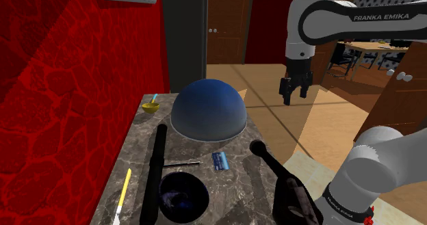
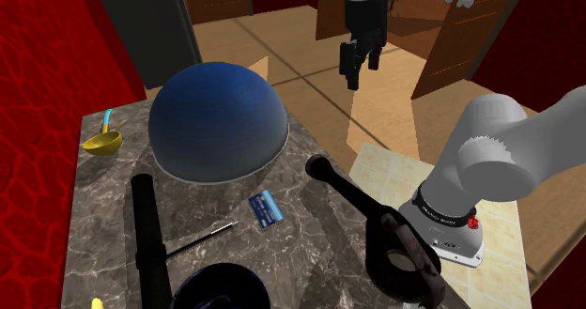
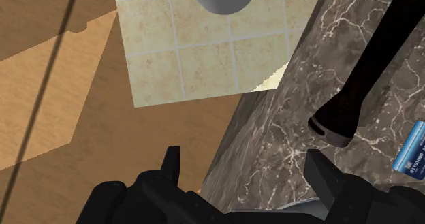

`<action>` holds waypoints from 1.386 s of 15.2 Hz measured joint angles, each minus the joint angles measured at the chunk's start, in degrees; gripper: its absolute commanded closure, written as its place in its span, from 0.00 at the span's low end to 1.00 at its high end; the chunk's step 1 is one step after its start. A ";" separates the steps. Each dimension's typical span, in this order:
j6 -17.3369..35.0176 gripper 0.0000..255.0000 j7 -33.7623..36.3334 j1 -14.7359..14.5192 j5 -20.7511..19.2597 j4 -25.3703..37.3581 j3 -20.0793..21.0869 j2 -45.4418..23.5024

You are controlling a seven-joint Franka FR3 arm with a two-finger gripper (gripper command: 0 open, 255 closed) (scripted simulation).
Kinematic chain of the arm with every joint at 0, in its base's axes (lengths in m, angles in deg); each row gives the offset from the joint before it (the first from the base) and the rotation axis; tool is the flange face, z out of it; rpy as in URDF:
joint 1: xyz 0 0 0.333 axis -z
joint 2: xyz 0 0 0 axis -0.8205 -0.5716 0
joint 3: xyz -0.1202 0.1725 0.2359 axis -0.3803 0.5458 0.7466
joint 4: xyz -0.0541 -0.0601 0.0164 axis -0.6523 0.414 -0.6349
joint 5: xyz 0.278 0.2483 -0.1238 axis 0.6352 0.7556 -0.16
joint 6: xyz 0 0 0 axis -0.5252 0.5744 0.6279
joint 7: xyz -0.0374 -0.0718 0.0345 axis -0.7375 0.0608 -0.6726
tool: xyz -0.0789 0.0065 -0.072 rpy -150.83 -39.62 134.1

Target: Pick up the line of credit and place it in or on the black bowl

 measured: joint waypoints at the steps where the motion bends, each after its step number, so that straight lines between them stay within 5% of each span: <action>1: 0.00 0.00 0.00 0.00 0.00 0.00 0.00 0.00; 21: 13.56 0.00 24.54 -6.19 24.19 5.48 12.37 -30.68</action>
